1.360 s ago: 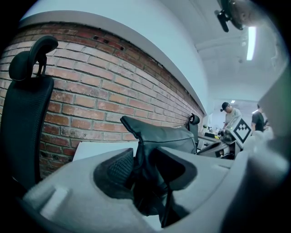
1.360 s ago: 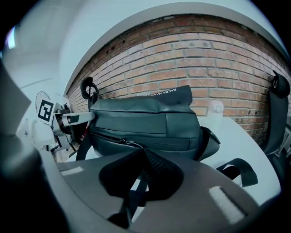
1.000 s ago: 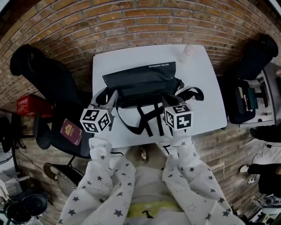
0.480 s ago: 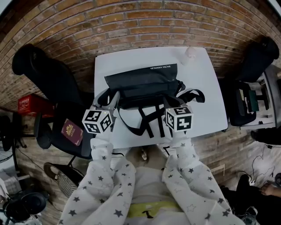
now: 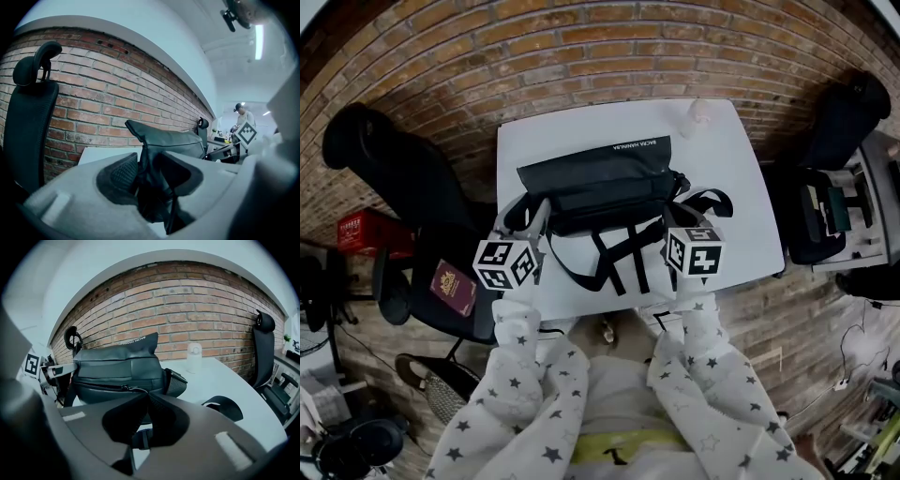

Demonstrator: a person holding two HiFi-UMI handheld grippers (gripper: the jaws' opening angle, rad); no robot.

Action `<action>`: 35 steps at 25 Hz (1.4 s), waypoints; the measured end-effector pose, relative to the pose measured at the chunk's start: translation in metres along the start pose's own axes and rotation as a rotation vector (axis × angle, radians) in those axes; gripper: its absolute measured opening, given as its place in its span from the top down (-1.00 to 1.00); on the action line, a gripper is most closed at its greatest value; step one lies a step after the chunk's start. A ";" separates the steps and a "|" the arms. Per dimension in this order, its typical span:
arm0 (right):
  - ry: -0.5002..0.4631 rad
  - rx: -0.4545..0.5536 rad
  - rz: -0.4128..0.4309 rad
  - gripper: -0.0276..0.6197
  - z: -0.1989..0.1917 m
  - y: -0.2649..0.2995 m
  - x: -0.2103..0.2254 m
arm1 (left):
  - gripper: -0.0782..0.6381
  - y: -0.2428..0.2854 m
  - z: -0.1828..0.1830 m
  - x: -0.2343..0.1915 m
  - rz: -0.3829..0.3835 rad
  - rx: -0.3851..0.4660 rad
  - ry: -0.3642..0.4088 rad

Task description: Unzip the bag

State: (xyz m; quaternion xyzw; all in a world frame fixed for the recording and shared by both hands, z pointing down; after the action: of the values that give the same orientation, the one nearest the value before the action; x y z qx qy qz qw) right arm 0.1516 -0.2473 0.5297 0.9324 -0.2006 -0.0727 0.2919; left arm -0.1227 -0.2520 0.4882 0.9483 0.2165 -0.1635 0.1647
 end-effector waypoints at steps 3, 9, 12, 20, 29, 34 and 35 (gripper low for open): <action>0.007 0.003 -0.009 0.86 0.001 -0.001 0.006 | 0.34 0.000 0.000 0.000 0.002 0.002 0.000; 0.013 0.001 -0.026 0.86 0.000 -0.002 0.008 | 0.34 -0.001 0.001 0.000 0.006 0.004 0.002; 0.030 0.004 -0.042 0.86 -0.001 -0.003 0.015 | 0.35 -0.002 0.000 0.000 0.008 0.008 0.000; 0.063 0.003 -0.085 0.86 -0.006 -0.007 0.035 | 0.35 -0.002 -0.001 -0.002 0.017 0.013 -0.003; 0.079 0.002 -0.109 0.86 -0.009 -0.009 0.042 | 0.35 -0.004 0.000 -0.002 0.023 0.016 -0.001; 0.092 0.018 -0.037 0.84 -0.010 -0.006 0.038 | 0.34 -0.003 0.000 -0.002 0.014 0.010 -0.031; 0.097 0.023 -0.008 0.84 -0.011 -0.006 0.037 | 0.34 -0.003 0.000 -0.002 0.009 0.006 -0.037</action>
State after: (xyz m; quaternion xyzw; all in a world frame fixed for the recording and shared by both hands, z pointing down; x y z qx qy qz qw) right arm 0.1898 -0.2525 0.5342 0.9389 -0.1831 -0.0261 0.2902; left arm -0.1263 -0.2502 0.4885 0.9466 0.2085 -0.1807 0.1667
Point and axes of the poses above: the fingertips, and each gripper's own axes: y forward along the fingers, x to its right, z out of its top, the point moved 1 cm from there along -y, backward along the fingers, and after that the axes turned 12 degrees about -y, right-handed, at the moved point
